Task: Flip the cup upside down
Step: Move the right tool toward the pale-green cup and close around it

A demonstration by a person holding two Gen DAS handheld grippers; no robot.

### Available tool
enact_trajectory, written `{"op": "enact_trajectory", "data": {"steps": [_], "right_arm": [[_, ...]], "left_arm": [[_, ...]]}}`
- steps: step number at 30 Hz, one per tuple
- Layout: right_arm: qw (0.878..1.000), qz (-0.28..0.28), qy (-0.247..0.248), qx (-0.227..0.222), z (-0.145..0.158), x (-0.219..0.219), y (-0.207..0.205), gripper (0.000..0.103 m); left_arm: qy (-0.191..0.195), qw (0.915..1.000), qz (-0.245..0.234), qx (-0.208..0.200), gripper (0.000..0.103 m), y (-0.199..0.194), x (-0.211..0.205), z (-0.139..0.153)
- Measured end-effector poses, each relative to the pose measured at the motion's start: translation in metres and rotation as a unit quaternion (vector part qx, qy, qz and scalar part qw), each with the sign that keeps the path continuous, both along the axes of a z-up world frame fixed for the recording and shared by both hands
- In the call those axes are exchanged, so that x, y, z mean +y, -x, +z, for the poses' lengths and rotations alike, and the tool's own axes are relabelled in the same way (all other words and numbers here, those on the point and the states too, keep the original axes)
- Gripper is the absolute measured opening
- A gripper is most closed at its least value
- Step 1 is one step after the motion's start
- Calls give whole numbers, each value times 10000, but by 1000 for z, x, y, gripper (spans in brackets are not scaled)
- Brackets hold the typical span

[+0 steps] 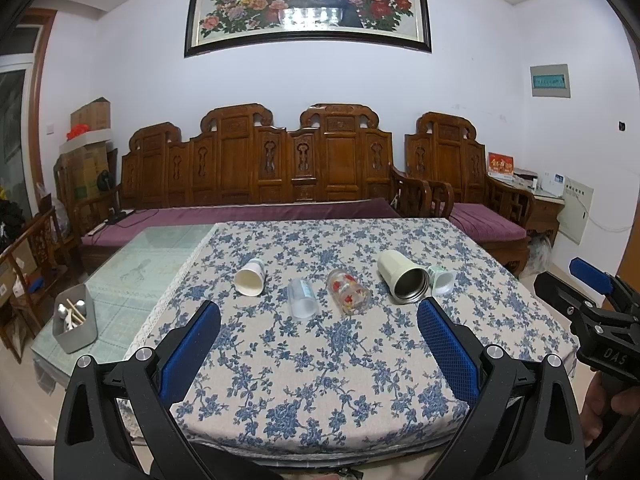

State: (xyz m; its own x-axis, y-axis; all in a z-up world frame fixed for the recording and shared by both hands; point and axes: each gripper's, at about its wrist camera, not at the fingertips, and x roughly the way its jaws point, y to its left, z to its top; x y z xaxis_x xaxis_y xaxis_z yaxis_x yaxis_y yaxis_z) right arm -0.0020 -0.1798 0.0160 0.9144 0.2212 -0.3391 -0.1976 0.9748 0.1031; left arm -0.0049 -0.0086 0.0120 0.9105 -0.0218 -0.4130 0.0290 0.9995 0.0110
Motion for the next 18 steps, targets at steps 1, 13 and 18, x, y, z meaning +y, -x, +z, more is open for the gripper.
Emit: {"op": "enact_trajectory", "data": {"steps": [1,13,18], "right_arm": [[10000,-1,-3,16,0,1,-1,101],[9987,135,-83,485,-44,-14,-52,98],[9970,106,-59,759,-62,-22,-88,93]], "left_arm": [[-2,10000,2,12,95,-1,1,-2],[-39,9974,-34,713,95,-46,6,-50],[-131,9954,-34,944,95,-69,7,-65]]}}
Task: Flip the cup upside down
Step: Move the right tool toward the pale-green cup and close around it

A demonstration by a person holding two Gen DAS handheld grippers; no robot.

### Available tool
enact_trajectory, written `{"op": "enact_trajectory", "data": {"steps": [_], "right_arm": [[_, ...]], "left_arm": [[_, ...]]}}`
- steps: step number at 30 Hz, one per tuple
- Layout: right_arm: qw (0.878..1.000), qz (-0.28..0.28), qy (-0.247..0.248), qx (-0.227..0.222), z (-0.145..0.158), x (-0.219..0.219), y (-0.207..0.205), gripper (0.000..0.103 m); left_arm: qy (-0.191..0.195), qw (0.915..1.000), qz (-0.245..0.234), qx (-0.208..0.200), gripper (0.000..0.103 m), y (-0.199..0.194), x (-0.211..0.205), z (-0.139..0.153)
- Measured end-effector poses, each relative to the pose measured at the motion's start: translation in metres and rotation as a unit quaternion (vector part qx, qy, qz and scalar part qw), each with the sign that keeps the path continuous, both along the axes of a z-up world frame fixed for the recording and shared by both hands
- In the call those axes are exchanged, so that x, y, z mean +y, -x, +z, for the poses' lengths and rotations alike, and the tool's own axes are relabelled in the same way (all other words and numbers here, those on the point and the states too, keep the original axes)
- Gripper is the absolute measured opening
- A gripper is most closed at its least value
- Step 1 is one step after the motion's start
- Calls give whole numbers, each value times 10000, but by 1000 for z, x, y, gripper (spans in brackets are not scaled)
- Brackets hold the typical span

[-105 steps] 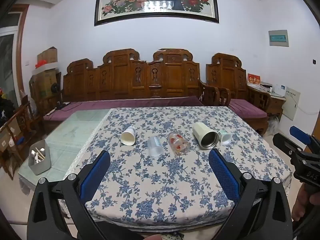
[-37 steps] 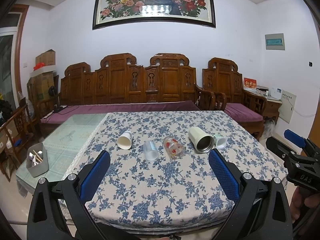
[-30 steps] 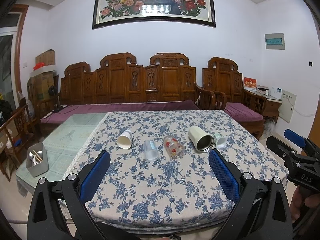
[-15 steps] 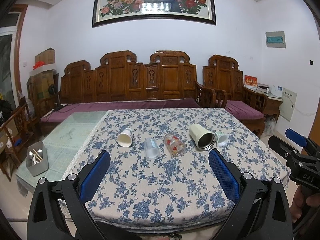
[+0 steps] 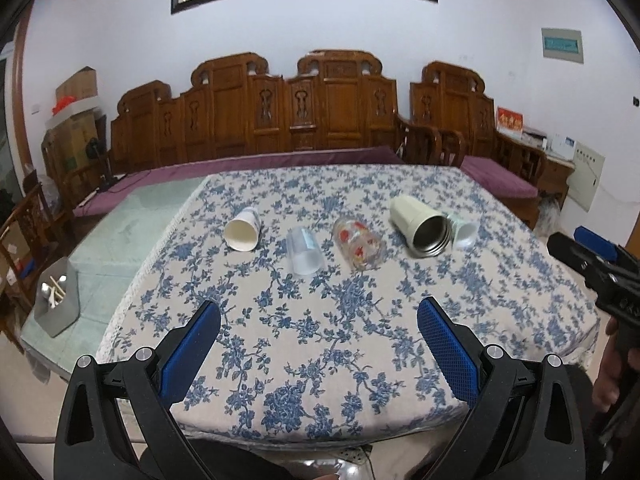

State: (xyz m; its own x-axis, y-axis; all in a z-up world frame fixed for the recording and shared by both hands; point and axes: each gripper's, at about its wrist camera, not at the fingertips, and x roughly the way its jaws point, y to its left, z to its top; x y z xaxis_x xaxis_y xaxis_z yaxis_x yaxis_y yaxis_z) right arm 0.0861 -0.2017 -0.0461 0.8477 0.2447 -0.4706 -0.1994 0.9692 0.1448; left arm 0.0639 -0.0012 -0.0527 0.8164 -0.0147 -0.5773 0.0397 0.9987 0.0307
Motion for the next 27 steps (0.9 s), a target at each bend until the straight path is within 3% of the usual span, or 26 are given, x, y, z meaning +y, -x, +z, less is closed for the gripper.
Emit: {"op": "enact_trajectory", "data": {"steps": [6,9,27], "right_arm": [[9994,-18,12,334,-16,-15,-51,85],[9985,-42,31,551,-21,-23,-75,69],[9828,8,357,1810,-70,-71,-249,61]], "left_arm": [[-139,9996,-124,189,95,-32,-4,-6],[-92,9993,-179,301,95,-50,-5,-7],[49,9937,-496,1006,95,-165,-19,-43]]}}
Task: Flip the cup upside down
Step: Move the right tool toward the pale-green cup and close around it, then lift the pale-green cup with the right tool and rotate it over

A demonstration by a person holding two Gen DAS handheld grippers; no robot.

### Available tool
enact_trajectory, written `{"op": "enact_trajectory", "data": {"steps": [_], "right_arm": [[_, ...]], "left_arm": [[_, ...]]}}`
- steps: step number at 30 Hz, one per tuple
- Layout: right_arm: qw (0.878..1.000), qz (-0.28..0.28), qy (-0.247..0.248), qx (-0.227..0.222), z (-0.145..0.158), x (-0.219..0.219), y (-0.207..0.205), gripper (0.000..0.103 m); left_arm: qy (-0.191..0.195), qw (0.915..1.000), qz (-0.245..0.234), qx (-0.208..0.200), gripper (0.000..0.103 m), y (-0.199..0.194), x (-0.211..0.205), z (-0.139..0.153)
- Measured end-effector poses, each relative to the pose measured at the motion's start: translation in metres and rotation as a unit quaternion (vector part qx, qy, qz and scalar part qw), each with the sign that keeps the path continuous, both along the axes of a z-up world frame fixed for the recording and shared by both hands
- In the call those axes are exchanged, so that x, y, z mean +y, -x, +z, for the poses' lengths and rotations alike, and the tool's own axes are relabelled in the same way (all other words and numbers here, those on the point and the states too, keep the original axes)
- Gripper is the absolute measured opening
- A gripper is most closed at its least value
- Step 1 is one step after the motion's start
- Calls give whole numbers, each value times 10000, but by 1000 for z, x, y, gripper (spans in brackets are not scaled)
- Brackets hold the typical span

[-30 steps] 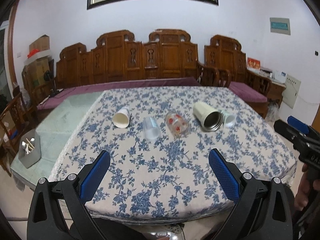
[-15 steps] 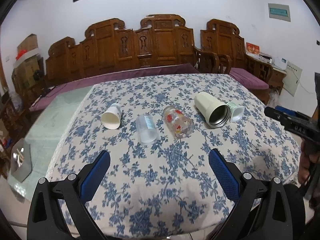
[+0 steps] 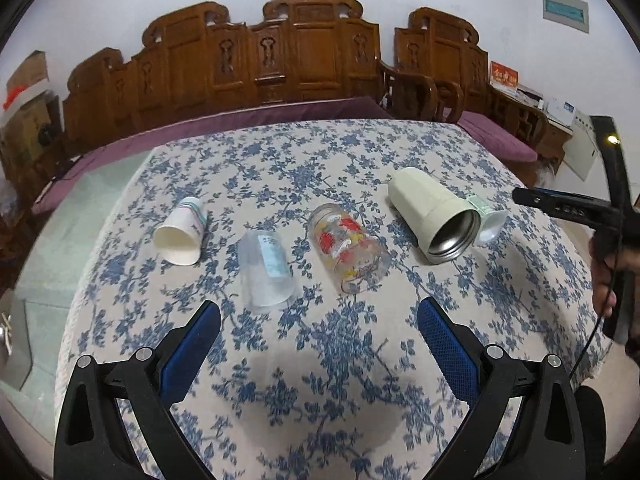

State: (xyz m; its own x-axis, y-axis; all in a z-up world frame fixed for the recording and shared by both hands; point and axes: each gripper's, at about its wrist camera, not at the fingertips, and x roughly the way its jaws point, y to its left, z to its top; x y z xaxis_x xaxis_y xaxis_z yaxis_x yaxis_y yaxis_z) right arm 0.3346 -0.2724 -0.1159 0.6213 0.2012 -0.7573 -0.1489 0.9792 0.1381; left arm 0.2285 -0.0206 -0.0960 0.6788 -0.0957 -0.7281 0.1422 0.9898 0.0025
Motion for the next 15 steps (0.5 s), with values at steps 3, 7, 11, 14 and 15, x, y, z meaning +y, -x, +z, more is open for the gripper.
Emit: {"op": "enact_trajectory", "data": {"steps": [3,7,11,14,15], "right_arm": [[9993,43,50,355,-12,-4,-28,61],[9966,20,170,801,-32,-8,-66,56],[9916,-58,280,1258,-52,-12,-92,54],[9860,-31,242,1652,-67,-14,-105,53],[9847,-31,246,1727,-70,-14,-107,53]], "left_arm": [[63,9999,-47,69,95,-12,-4,-6],[56,9997,-166,190,95,-26,-14,-21],[51,9991,-274,326,95,-32,-25,-37],[48,9984,-366,423,95,-32,-32,-45],[54,9982,-389,442,95,-31,-34,-46]]}}
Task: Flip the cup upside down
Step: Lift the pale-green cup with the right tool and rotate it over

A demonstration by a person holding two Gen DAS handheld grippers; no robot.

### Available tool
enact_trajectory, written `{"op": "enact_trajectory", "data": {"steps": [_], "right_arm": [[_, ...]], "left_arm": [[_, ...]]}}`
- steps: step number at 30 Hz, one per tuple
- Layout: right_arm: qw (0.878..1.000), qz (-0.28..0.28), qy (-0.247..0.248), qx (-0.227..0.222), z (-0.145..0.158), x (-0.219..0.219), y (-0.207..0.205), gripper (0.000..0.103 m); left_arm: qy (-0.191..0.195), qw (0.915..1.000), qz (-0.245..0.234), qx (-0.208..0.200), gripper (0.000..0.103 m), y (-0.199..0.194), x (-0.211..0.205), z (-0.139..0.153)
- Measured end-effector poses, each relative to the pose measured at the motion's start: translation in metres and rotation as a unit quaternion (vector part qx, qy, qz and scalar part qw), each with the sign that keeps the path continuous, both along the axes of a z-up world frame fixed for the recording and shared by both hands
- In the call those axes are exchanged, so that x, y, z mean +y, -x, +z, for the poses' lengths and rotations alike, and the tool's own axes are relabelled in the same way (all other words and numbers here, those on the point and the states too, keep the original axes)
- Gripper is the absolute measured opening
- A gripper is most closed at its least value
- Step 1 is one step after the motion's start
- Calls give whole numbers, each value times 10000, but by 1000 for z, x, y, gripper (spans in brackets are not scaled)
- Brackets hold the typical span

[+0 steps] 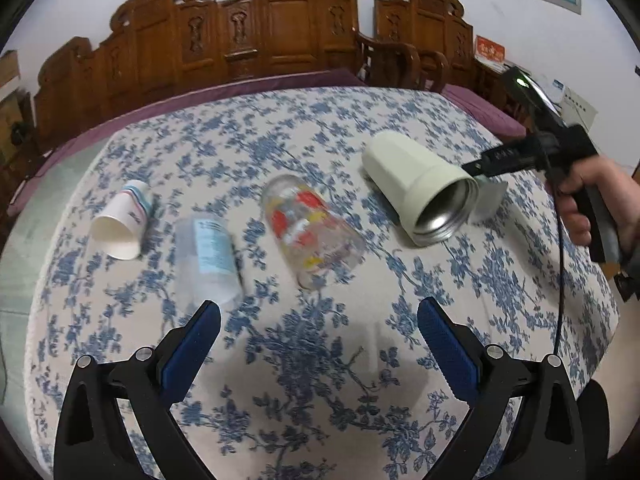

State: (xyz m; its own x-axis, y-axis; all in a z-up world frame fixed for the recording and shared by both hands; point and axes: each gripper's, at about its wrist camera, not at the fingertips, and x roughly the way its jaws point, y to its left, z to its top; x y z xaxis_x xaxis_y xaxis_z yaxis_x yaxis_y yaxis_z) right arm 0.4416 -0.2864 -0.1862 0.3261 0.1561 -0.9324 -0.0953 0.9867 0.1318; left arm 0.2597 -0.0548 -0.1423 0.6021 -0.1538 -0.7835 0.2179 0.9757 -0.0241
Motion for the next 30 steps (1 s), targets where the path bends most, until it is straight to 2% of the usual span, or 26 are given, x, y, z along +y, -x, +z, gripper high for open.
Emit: {"op": "enact_trajectory", "data": {"steps": [5,12,18,24,30], "right_arm": [[9988,133,-30,476,-17,4,-5,53],[9994,14,-168,299,-2,-1,18,49],[9984,243,-494,94,22,14,72,50],[9956,648,-669,-113,42,57,128,50],[9909,1090,-739,-265,42,112,173,50]], "left_arm": [[-47,10000,-72,36,95,5,-5,-3],[51,9999,50,-80,95,20,6,8],[90,9995,229,-221,95,35,23,21],[77,9988,393,-267,95,50,39,28],[86,9982,547,-242,95,62,59,32]]}}
